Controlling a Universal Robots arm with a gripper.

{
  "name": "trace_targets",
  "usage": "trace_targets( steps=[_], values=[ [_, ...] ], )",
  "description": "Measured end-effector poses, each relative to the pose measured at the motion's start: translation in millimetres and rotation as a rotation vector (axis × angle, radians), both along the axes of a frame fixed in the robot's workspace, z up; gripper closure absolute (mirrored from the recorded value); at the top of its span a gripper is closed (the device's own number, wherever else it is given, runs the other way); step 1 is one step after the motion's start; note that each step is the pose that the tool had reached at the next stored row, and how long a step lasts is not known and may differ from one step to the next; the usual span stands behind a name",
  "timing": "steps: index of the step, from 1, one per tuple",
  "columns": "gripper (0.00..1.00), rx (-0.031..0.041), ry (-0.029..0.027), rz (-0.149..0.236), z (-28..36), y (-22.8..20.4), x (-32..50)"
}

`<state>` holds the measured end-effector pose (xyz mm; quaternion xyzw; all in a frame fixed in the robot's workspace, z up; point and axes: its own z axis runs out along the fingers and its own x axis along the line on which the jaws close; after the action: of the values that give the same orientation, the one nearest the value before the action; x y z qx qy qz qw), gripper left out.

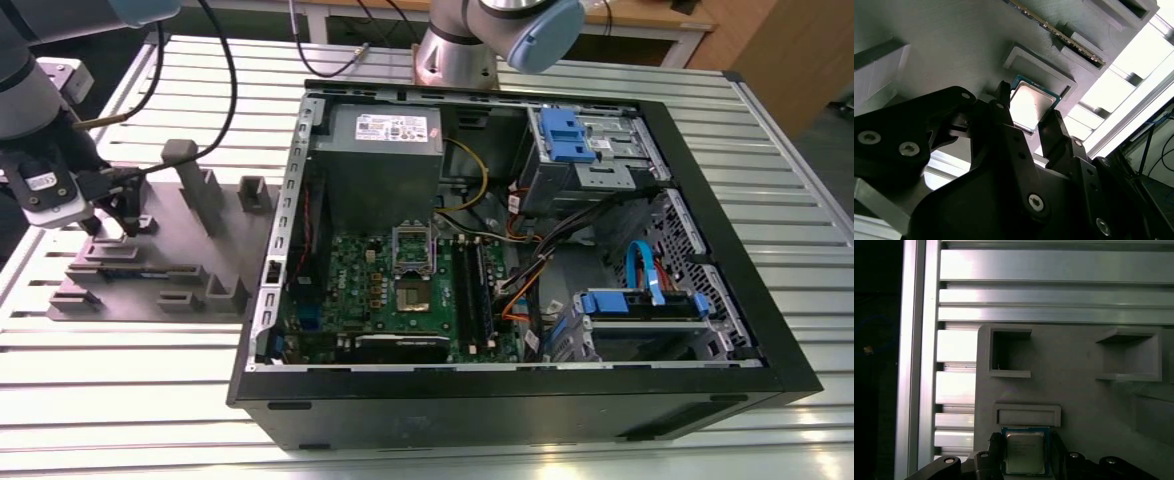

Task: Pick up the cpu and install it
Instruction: 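Pick up the cpu and move it towards the insertion slot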

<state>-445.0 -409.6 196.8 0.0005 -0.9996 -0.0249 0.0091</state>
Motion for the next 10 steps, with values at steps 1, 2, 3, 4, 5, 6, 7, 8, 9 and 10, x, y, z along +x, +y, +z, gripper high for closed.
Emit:
trace_targets(
  steps=[1,2,3,4,5,6,7,8,9,10],
  values=[
    [0.53,0.0000,-0.0001,0.000,0.3,0.0,0.0],
    [0.53,0.0000,-0.0001,0.000,1.1,0.0,0.0],
    [0.53,0.0000,0.0000,0.000,1.4,0.0,0.0],
    [0.53,0.0001,-0.0001,0.000,1.5,0.0,0.0],
    [0.53,0.0000,0.0000,0.000,3.9,0.0,0.0],
    [0.53,0.0000,-0.0001,0.000,4.9,0.0,0.0],
    [0.53,0.0000,0.0000,0.000,4.9,0.0,0.0],
    [0.53,0.0000,0.0000,0.000,4.9,0.0,0.0],
    [0.53,0.0000,0.0000,0.000,4.9,0.0,0.0],
    [0.53,0.0000,0.0000,0.000,5.0,0.0,0.0]
  ],
)
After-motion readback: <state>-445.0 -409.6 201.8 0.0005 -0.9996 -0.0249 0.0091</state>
